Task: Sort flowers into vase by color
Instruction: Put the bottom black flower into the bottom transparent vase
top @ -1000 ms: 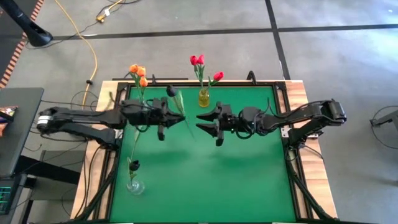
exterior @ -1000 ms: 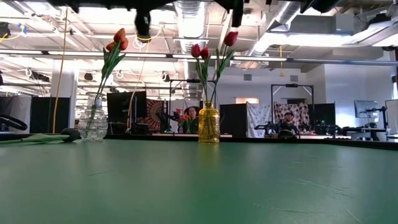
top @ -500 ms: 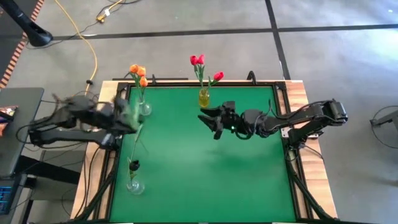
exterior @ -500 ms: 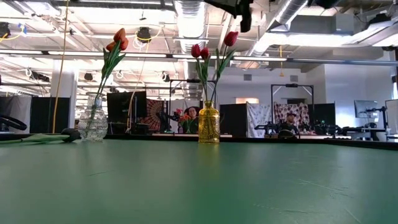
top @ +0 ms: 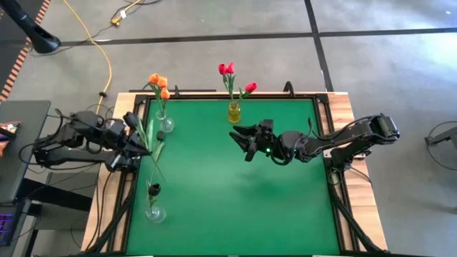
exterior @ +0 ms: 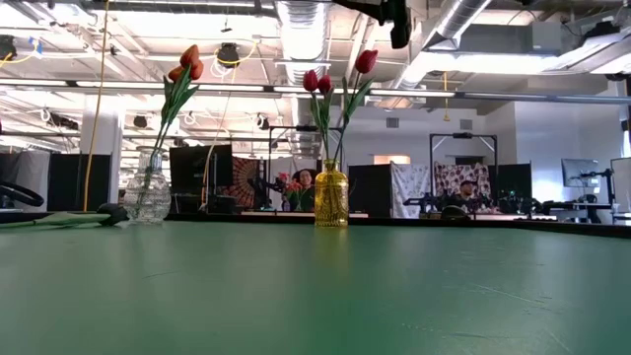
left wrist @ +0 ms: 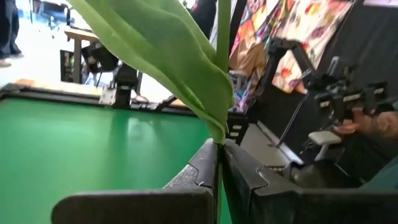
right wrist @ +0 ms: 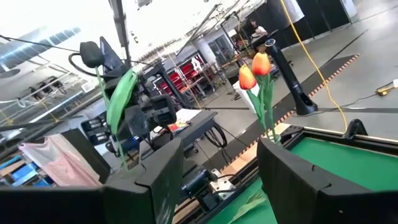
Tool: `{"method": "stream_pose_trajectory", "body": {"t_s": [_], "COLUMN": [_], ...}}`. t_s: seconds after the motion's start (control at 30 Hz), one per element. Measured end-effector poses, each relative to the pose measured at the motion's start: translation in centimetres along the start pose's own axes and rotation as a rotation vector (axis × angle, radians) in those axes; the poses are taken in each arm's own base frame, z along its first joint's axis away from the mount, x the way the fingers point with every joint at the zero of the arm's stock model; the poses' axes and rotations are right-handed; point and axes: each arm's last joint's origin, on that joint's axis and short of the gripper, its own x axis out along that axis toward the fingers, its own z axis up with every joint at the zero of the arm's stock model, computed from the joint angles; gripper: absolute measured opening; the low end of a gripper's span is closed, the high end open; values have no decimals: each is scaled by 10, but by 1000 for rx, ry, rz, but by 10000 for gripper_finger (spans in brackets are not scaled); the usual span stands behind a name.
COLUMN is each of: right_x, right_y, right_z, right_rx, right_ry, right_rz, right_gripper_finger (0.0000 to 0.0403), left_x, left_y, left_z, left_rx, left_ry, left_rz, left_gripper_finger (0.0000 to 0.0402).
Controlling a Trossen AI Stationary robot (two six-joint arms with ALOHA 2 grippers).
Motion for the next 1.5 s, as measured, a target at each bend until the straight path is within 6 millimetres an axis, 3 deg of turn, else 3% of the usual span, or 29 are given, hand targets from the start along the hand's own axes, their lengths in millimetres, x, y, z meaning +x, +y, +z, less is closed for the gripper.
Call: {"method": "stream_pose_trajectory", "body": {"t_s": [0.17,0.3,0.5,0.67,1.07,1.23,1.33,1.5], "right_x": [0,0,0,0,2,2,1,2], "right_y": [1,1,2,3,1,1,1,1], "right_z": [-1,-1,-2,-3,-2,-2,-3,-2], "right_rx": [-5,-8,-12,-15,-20,-18,-17,-17], "right_ry": [12,19,54,75,97,97,98,98], "right_rz": [19,29,79,109,142,143,145,143], "right_gripper_finger": [230,230,230,230,230,230,230,230], "left_x": [6,21,50,61,54,52,44,20], "left_y": [4,10,16,11,-4,-1,2,0], "left_z": [-2,0,1,1,-1,-24,-37,-34], "left_rx": [-7,-19,-19,16,12,-54,-105,-123], "left_ry": [35,71,129,145,104,123,107,-4], "left_rz": [42,66,2,-55,-17,14,37,23], "left_gripper_finger": [0,0,0,0,0,0,0,0]}}
